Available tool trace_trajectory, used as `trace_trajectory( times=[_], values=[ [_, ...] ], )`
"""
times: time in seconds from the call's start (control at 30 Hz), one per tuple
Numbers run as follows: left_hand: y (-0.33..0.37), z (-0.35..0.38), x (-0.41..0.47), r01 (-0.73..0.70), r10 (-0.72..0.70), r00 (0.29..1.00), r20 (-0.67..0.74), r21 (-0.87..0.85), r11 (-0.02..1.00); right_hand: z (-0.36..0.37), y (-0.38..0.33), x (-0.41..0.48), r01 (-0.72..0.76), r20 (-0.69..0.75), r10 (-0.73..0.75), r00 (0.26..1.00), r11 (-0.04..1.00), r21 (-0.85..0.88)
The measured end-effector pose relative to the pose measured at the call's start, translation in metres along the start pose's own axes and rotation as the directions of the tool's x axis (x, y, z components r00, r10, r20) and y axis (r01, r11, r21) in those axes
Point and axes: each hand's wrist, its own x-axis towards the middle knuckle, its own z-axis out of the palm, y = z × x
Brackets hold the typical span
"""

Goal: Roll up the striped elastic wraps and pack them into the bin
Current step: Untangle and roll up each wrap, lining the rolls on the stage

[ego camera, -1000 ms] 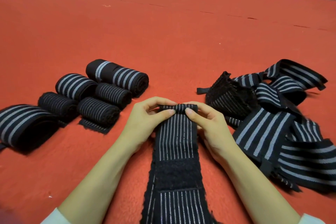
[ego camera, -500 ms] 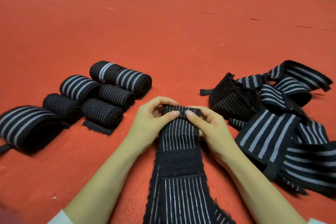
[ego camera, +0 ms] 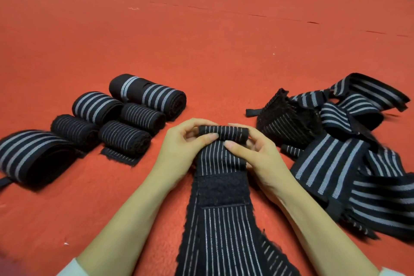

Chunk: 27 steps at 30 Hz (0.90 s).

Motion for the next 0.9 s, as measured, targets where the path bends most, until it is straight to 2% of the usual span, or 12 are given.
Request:
trace_trajectory(
  times=[0.13,0.2,0.3,0.37,0.43,0.5,0.63,0.8,0.9],
  values=[
    [0.001,0.001,0.0,-0.013,0.012,0.999,-0.03,-0.016,1.0,0.001,0.002,0.0,-0.08,0.039,0.079,0.996,0.996,0.026],
    [0.001,0.002,-0.001,0.015,-0.015,1.0,-0.002,-0.043,0.999,0.002,0.004,-0.001,-0.052,0.004,0.052,0.999,0.999,0.014],
    [0.0,0.003,-0.001,0.149,-0.146,0.989,0.038,-0.095,0.984,-0.002,0.005,0.001,0.053,-0.125,-0.058,0.99,0.998,-0.04],
    [0.0,0.003,-0.002,0.233,-0.229,0.971,0.073,-0.06,0.971,-0.008,0.005,0.004,0.105,-0.231,-0.117,0.966,0.992,-0.063],
    [0.003,0.006,-0.005,0.303,-0.297,0.94,0.167,-0.008,0.953,-0.011,0.005,0.005,0.123,-0.29,-0.131,0.948,0.991,-0.047],
    [0.002,0.01,-0.008,0.338,-0.337,0.91,0.243,0.041,0.94,-0.011,0.004,0.004,0.12,-0.302,-0.132,0.944,0.991,-0.059],
    [-0.001,0.009,-0.008,0.346,-0.365,0.896,0.253,0.117,0.931,-0.013,0.005,0.004,0.1,-0.304,-0.128,0.944,0.989,-0.107],
    [0.002,0.001,-0.006,0.388,-0.4,0.838,0.371,0.109,0.915,-0.015,0.006,0.006,0.051,-0.323,-0.078,0.943,0.995,-0.091],
    [0.001,-0.004,-0.006,0.415,-0.386,0.815,0.431,0.03,0.909,-0.016,0.006,0.006,0.035,-0.321,-0.055,0.945,0.997,-0.068]
  ],
)
